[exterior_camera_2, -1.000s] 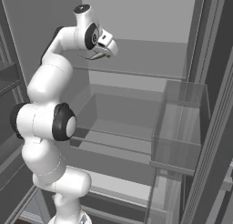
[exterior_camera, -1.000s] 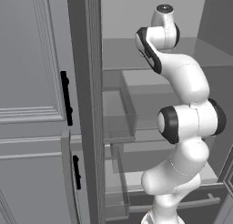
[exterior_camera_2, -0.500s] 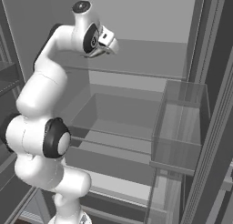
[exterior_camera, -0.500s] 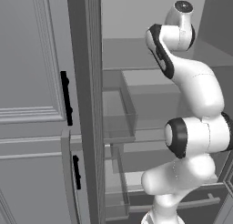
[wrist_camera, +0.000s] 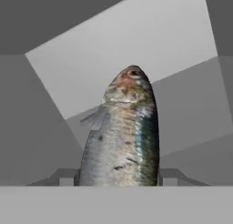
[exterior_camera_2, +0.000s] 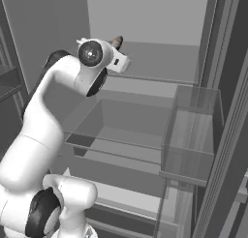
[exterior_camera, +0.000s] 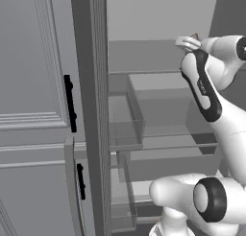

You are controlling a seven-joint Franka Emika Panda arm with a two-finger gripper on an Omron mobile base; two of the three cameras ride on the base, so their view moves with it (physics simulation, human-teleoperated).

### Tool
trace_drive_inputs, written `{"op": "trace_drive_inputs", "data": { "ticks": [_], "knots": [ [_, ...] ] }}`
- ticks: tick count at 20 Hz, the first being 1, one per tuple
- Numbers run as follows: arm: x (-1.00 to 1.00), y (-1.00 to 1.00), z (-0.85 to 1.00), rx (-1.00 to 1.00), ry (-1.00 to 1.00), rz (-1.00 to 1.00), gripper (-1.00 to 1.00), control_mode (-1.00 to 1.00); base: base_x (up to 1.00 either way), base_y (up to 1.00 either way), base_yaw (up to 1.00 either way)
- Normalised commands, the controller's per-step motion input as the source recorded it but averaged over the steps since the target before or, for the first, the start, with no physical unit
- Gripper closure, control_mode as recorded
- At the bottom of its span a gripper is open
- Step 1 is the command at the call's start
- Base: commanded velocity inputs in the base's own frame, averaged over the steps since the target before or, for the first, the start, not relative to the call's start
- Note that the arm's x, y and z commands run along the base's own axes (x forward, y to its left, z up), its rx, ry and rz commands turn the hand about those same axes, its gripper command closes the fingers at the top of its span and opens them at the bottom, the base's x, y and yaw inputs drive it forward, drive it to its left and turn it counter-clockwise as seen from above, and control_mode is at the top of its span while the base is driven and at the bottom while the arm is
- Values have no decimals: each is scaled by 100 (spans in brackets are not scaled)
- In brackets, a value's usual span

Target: Place one tomato and one fish in each tupperware on the nearby counter, to pack two identical lunches.

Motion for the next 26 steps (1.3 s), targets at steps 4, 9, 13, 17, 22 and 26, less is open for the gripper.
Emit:
{"op": "trace_drive_inputs", "data": {
  "ticks": [4,9,13,17,22,26],
  "knots": [
    [-100,-26,64,0,-8,13,100,-100,0,0,0],
    [-100,-24,-42,-16,1,14,100,-100,0,0,0],
    [-100,0,-100,-46,24,22,100,-100,0,0,0],
    [-60,30,-100,-45,26,25,100,-100,0,0,0],
    [0,43,-86,-39,27,15,100,-100,0,0,0],
    [0,13,-25,-8,3,2,100,100,-50,27,20]
  ]
}}
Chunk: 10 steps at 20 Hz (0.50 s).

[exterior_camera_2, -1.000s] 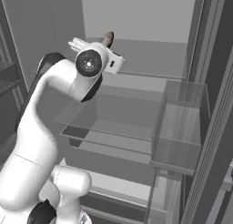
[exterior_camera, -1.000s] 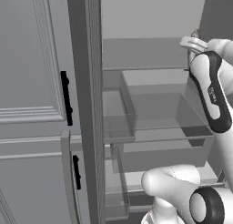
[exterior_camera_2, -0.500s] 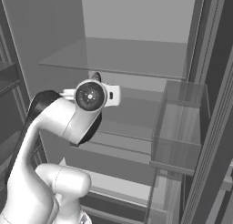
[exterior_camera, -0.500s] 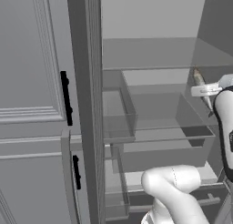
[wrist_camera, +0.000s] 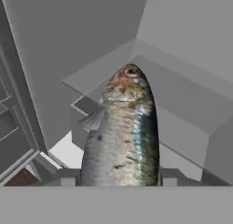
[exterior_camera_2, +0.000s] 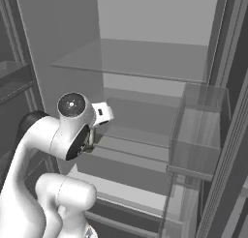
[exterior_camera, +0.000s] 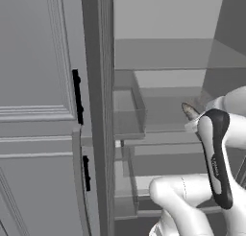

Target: Place one tomato and one fish in each tupperware on the nearby counter, to pack two identical lunches.

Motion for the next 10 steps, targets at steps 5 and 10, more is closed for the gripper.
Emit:
{"op": "trace_drive_inputs", "data": {
  "ticks": [5,10],
  "knots": [
    [0,0,0,0,0,0,100,100,-100,0,51],
    [0,0,0,0,0,0,100,100,-100,0,61]
  ]
}}
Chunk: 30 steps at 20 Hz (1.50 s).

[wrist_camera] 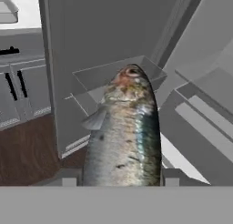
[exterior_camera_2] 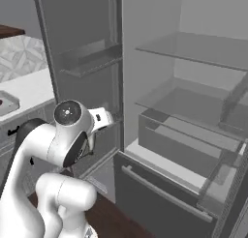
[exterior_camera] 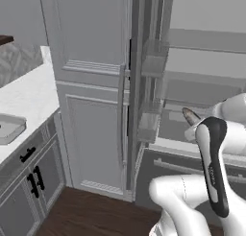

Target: Place one tomato and one fish in each tupperware on the nearby counter, to pack two identical lunches.

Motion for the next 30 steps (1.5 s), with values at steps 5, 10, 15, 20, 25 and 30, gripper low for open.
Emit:
{"op": "trace_drive_inputs", "data": {
  "ticks": [5,10,15,20,25,30],
  "knots": [
    [0,0,0,0,0,0,100,100,-82,1,77],
    [0,0,0,0,0,0,100,100,-56,44,73],
    [0,0,0,0,0,0,100,100,85,43,29],
    [0,0,0,0,0,0,100,100,100,4,10],
    [0,0,0,0,0,0,100,100,100,-61,0],
    [0,0,0,0,0,0,100,100,100,-15,2]
  ]
}}
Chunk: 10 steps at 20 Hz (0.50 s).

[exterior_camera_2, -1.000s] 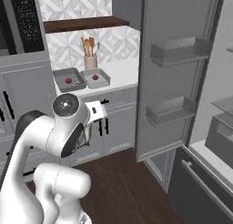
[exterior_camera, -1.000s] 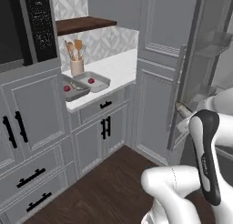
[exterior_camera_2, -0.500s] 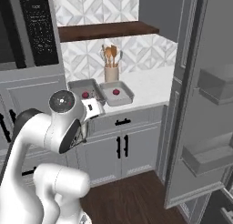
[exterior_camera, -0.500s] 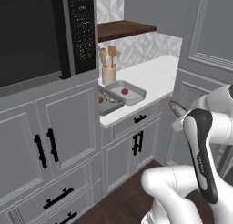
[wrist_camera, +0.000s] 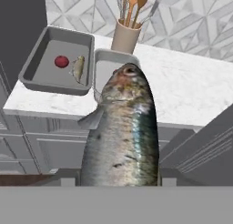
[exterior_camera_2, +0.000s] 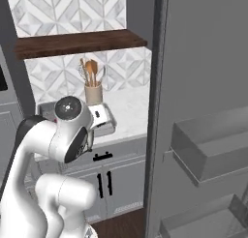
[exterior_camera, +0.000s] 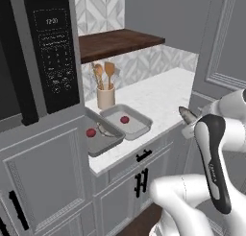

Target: Place one tomato and one fish in each tupperware on the nearby counter, to pack two identical lunches.

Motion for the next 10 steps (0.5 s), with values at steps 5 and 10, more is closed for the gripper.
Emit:
{"op": "trace_drive_inputs", "data": {
  "ticks": [5,10],
  "knots": [
    [0,0,0,0,0,0,100,100,100,29,2],
    [60,33,-46,-4,16,1,100,-100,40,21,0]
  ]
}}
